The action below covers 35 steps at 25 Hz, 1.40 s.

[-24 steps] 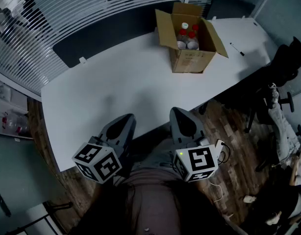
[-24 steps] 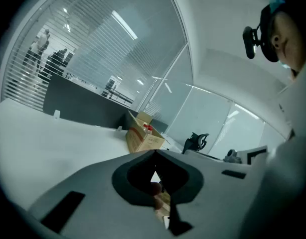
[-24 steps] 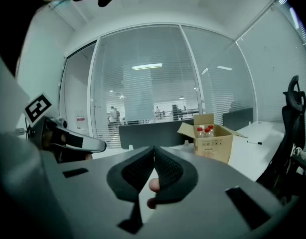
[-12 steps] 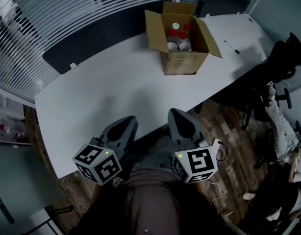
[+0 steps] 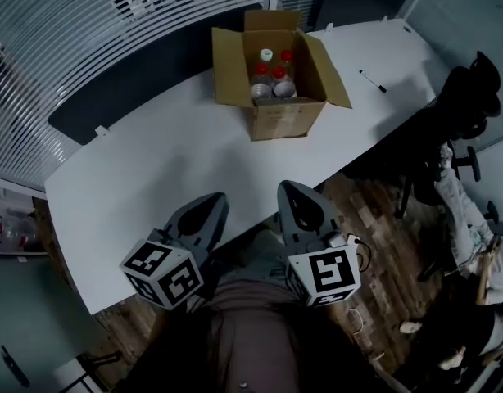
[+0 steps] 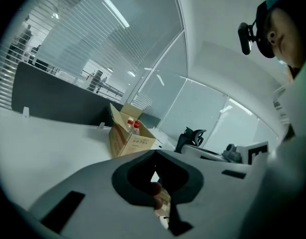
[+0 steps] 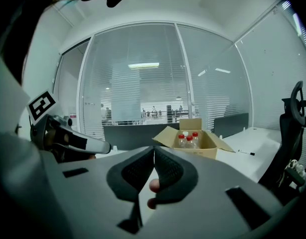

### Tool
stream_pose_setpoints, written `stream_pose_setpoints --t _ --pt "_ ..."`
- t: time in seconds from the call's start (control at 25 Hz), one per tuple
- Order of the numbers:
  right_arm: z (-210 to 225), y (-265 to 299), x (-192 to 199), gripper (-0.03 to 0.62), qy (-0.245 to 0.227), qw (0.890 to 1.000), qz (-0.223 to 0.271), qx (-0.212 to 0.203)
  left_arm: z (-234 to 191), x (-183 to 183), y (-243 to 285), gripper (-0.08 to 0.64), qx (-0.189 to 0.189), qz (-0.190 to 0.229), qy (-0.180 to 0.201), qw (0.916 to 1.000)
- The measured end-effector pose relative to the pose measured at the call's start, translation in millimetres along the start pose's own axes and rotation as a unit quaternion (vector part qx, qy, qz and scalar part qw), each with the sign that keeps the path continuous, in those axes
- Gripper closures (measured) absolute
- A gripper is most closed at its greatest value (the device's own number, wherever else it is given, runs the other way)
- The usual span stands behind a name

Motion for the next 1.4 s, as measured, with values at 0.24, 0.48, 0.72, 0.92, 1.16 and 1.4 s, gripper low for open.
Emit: stream_pose_setpoints --t 0.24,0.48,0.72,0.92,1.16,1.4 --pt "44.2 14.4 -12.4 0.569 0.004 1.000 0.004 0.006 8.6 -11.2 38.5 0.551 -0.003 -0.006 0.005 1.0000" --pt "87.5 31.2 -18.7 0.569 -0.007 1.000 0.011 0.019 12.8 -23.5 69.1 0.551 -0.012 -0.010 0.010 0.9998" --pt "117.8 48.6 -27.0 0.568 -0.013 1.000 0.008 0.006 15.2 -31.7 94.2 0.551 -0.033 -0.017 0.011 0.9992" --pt "135.2 65.4 -34.2 0.568 -0.023 1.000 0.000 -0.013 17.6 -36.1 115.8 0.551 -0.043 -0.017 0.000 0.9990" --pt "155.9 84.6 -33.4 0.568 -0.036 0.998 -0.007 -0.058 14.7 -36.2 140.8 0.551 -0.069 0.004 -0.010 0.9976" --pt "165.0 108.1 -38.2 0.566 -0.050 0.994 -0.020 -0.099 9.6 -39.1 146.9 0.551 -0.108 0.010 -0.030 0.9937"
Point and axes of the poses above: the fingertips, and each gripper's own axes: y forward along the fingers, z to its right, x out of its underside, the point moved 2 cm from there along -y, backward along the fingers, and after that the axes turned 4 degrees about -x, right-handed, at the moved point
